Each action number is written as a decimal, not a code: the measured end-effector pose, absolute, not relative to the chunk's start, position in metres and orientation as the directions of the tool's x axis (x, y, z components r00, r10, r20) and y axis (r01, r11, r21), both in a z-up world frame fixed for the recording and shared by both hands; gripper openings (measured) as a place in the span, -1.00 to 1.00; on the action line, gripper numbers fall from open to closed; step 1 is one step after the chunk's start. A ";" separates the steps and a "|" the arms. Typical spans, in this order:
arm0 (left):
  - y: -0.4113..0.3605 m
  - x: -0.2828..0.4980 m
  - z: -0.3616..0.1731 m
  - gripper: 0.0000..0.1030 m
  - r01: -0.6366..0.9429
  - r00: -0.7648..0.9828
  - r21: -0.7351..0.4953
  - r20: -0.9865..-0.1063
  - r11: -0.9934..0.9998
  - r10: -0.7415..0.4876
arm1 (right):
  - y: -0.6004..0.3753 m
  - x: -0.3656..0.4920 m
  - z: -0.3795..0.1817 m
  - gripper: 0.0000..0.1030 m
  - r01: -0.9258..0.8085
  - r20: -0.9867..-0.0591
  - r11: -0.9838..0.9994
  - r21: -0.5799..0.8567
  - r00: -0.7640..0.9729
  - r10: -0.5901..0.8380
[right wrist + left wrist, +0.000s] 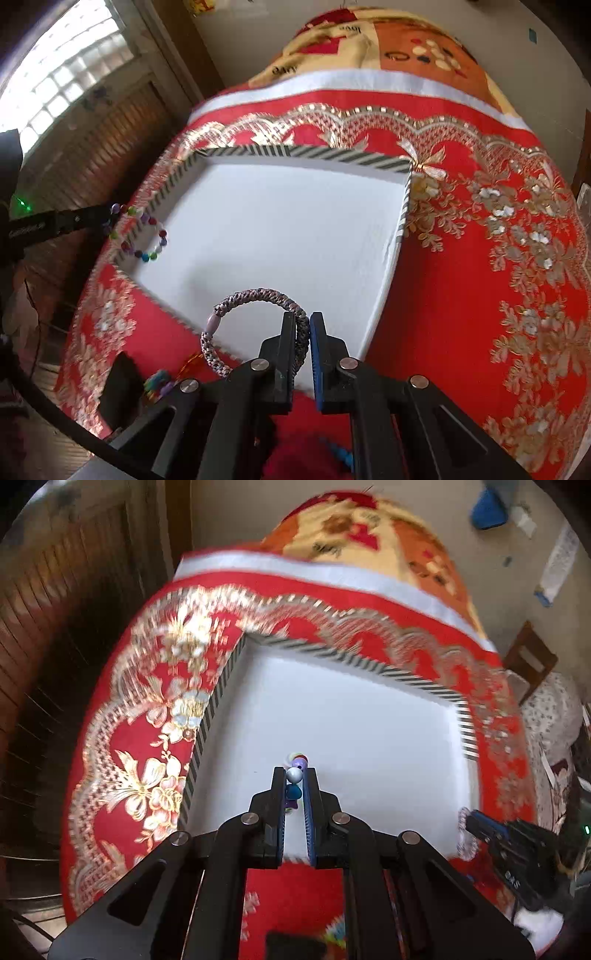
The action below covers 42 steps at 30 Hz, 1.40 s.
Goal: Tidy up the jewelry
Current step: 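Lower both held bracelets into the white tray and open both tools, then move left tool to the purple bead bracelet while right moves to red bow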
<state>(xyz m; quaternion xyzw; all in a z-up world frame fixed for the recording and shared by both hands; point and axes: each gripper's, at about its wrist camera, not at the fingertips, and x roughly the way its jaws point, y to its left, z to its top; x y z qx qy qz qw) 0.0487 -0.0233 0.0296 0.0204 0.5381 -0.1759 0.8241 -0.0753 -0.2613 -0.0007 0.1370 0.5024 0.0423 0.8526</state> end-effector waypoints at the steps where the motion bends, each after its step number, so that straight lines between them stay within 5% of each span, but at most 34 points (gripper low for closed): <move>1: -0.021 0.056 0.018 -0.85 0.295 0.345 -0.147 -0.905 0.944 -0.248 | -0.260 -0.071 -0.006 -0.87 0.073 -0.851 0.961 0.265 0.486 0.198; 19: 0.013 0.026 -0.042 -0.81 0.267 0.214 -0.137 -0.957 0.954 -0.197 | -0.261 -0.077 -0.039 -0.87 0.038 -0.921 0.991 0.131 0.374 0.107; 23: 0.019 0.012 -0.038 -0.36 0.251 0.247 -0.168 -0.941 0.953 -0.231 | -0.268 -0.082 -0.038 -0.87 0.077 -0.913 0.982 0.175 0.387 0.132; 28: 0.023 -0.008 -0.010 -0.13 0.199 0.370 -0.133 -0.907 0.971 -0.200 | -0.269 -0.087 -0.028 -0.26 0.108 -0.865 0.951 0.290 0.454 0.213; 42: 0.015 -0.064 0.029 -0.13 0.196 0.496 0.012 -0.864 0.981 -0.089 | -0.246 -0.140 0.031 -0.17 0.044 -0.805 0.965 0.260 0.561 0.191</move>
